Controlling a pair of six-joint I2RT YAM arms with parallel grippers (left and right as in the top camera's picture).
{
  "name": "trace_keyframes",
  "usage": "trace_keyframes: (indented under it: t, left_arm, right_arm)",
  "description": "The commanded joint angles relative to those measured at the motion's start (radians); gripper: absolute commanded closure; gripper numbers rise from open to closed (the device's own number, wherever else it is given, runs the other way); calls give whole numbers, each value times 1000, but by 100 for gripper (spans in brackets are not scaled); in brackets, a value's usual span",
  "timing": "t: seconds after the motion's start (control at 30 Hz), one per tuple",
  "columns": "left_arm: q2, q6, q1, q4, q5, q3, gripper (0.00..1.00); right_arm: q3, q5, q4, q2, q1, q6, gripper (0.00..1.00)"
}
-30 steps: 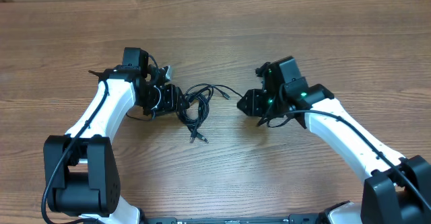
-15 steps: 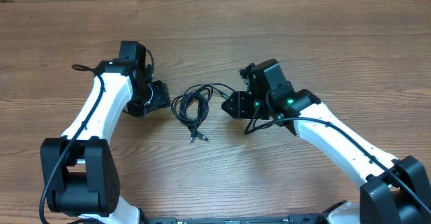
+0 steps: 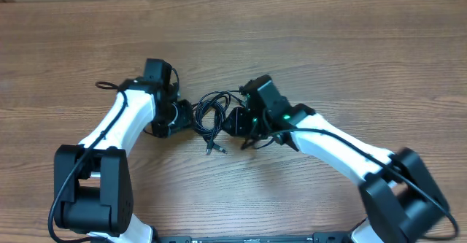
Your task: Untangle cables
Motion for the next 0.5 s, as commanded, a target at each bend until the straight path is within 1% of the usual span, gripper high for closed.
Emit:
trace_keyframes:
  t: [0.0,0.03,0.07,0.1,0.13,0.17,0.2,0.37,0.47]
  left_arm:
    - [-9,-11,-19,31,16,-35,43]
    - [-9,-10,-23,43,15,-40,45]
    - [-9,-10,-27,57,13,-47,55]
    - [-9,-11,-30,66,10,-50,71]
    - [-9,-11,-30,77,8,-52,83]
    - [-9,-11,-30,92,7,-55,89]
    - [-9,-11,-30,107,7,-58,93]
    - [-9,-41,-30,200,-18,-95,95]
    - [-9,-41,-30,241,-18,-125,94]
  right_arm:
    - [1,-23,8,62,30,90,70]
    - [1,-34,15,75,36,91,69]
    - [1,-47,24,84,42,91,65]
    - [1,-60,34,91,46,91,62]
    - [1,-64,37,91,50,91,58]
    - [1,-64,41,91,51,91,51]
    - [1,-65,45,91,53,91,48]
    - [1,-44,45,96,55,92,48]
    - [1,2,48,96,56,114,48]
